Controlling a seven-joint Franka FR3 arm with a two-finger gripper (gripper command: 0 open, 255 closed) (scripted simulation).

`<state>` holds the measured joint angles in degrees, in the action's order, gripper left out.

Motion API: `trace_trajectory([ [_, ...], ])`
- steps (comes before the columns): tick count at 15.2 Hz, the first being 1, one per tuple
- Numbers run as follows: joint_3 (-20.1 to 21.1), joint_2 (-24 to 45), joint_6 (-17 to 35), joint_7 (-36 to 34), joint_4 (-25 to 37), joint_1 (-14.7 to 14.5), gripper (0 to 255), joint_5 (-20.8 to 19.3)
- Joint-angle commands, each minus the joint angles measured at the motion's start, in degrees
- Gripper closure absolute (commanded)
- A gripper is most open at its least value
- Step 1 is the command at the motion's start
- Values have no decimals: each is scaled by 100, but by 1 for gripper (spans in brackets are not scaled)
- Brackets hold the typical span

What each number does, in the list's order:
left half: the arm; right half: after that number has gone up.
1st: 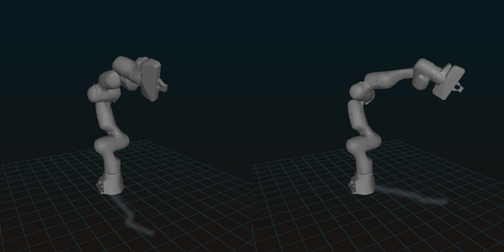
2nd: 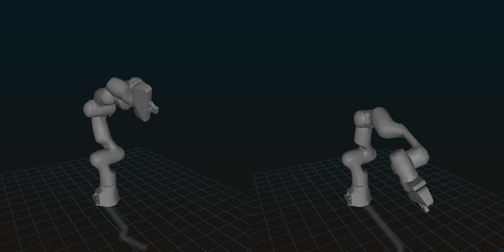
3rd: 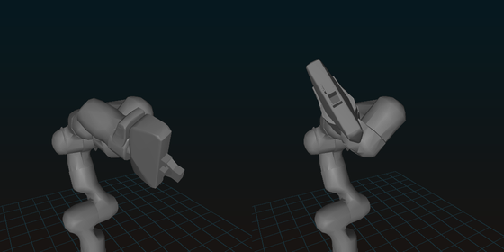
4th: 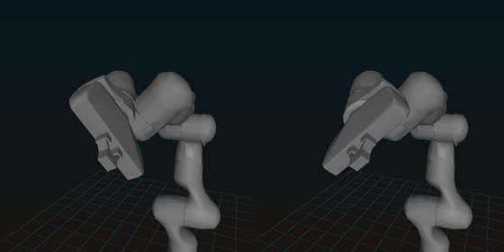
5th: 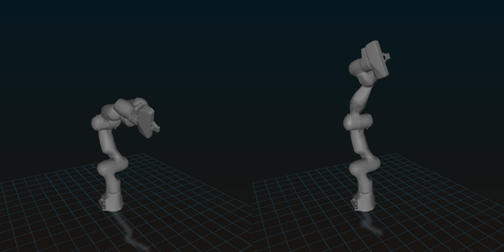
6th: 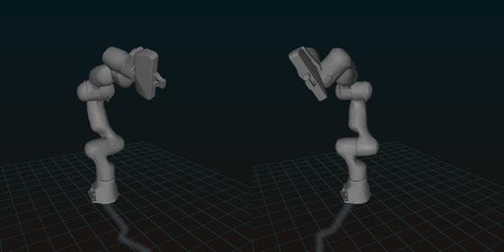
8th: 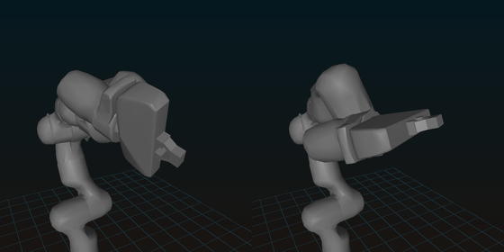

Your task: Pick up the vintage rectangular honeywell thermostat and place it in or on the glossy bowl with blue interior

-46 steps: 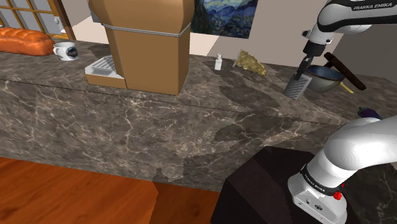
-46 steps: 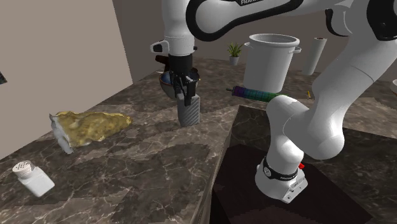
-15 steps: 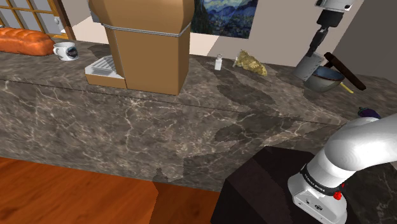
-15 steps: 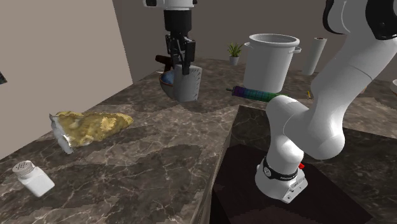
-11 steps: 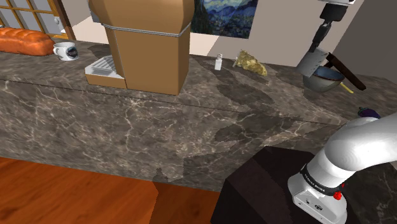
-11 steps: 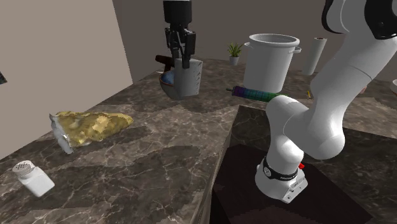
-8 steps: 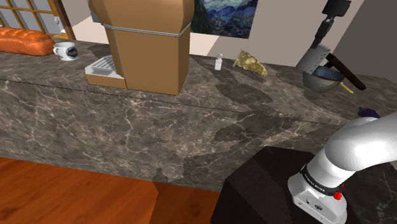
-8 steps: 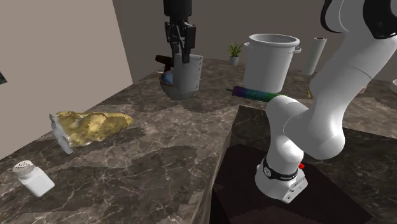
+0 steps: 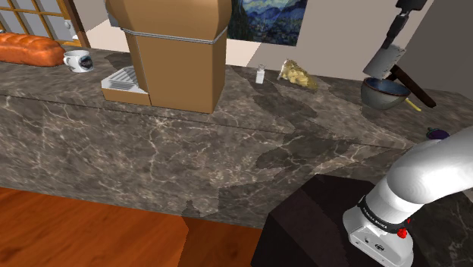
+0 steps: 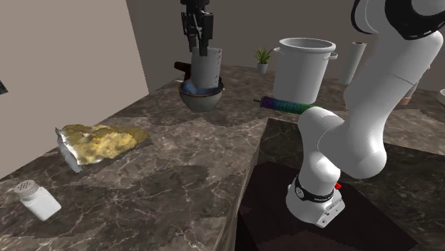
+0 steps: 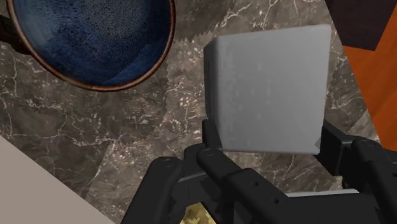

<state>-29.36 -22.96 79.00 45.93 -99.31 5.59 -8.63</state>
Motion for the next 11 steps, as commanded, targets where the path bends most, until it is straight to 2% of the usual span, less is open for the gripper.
trace_trajectory([
  [1,-275,277,-109,340,394,13,255,38],
  [5,-967,1051,-282,1145,1281,75,255,310],
  [8,-1586,1847,-481,1870,2097,228,255,773],
  [10,-1996,2530,-693,2428,2754,512,255,1278],
  [11,-2260,3106,-917,2849,3322,864,255,1758],
])
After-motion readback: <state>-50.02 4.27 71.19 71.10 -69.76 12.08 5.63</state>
